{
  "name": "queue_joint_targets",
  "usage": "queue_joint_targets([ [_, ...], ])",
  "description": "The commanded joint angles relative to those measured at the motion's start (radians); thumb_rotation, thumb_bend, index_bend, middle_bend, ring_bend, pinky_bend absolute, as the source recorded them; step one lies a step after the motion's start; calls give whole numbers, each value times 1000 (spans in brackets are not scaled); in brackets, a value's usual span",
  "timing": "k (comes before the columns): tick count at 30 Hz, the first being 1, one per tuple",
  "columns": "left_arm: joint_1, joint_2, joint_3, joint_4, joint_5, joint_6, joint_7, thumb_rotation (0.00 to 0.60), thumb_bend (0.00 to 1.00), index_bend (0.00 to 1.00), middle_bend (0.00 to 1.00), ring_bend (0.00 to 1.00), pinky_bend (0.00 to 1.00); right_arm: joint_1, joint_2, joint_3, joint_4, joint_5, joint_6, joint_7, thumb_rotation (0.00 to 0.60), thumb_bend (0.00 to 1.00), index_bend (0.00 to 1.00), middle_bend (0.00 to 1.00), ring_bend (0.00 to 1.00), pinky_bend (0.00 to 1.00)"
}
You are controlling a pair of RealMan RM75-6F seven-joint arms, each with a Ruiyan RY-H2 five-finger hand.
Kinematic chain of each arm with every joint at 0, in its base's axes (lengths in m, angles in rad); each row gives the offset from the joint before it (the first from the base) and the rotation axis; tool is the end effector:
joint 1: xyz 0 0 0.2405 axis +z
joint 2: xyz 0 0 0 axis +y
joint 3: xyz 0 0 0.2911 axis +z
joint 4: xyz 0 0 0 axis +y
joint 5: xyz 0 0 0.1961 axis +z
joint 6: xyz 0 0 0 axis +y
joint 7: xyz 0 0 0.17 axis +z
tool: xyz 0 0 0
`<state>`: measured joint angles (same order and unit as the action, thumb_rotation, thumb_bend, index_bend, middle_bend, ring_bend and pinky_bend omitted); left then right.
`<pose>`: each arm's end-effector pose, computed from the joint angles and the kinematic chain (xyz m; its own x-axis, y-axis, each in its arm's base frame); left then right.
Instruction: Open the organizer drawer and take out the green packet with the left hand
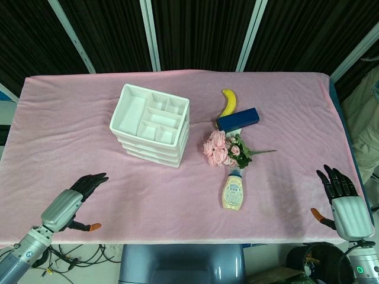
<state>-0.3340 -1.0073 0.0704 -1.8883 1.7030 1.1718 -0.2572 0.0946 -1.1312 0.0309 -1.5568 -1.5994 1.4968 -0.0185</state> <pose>-0.2339 0.2271 0.1280 0.1548 0.4333 0.8879 0.9472 -0.3207 -0.0086 -0.3301 -0.2079 0.1795 0.4582 0.0008 0.8889 -0.8831 -0.1129 0.4553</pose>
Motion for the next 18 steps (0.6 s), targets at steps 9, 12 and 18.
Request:
queue_joint_targets([
  [9,-5,-3,7,3,-2,4,1,600,33,0,0,0,0,0,2,1,-3,9,-4,1,600,42,0,0,0,121],
  [12,-6,-4,10,3,-3,5,4,600,33,0,0,0,0,-1,2,1,-5,12,-6,3,600,43,0,0,0,121],
  [18,-7,-7,11,4,-7,8,6,600,32,0,0,0,0,0,4,1,-9,17,-11,3,600,42,0,0,0,121],
])
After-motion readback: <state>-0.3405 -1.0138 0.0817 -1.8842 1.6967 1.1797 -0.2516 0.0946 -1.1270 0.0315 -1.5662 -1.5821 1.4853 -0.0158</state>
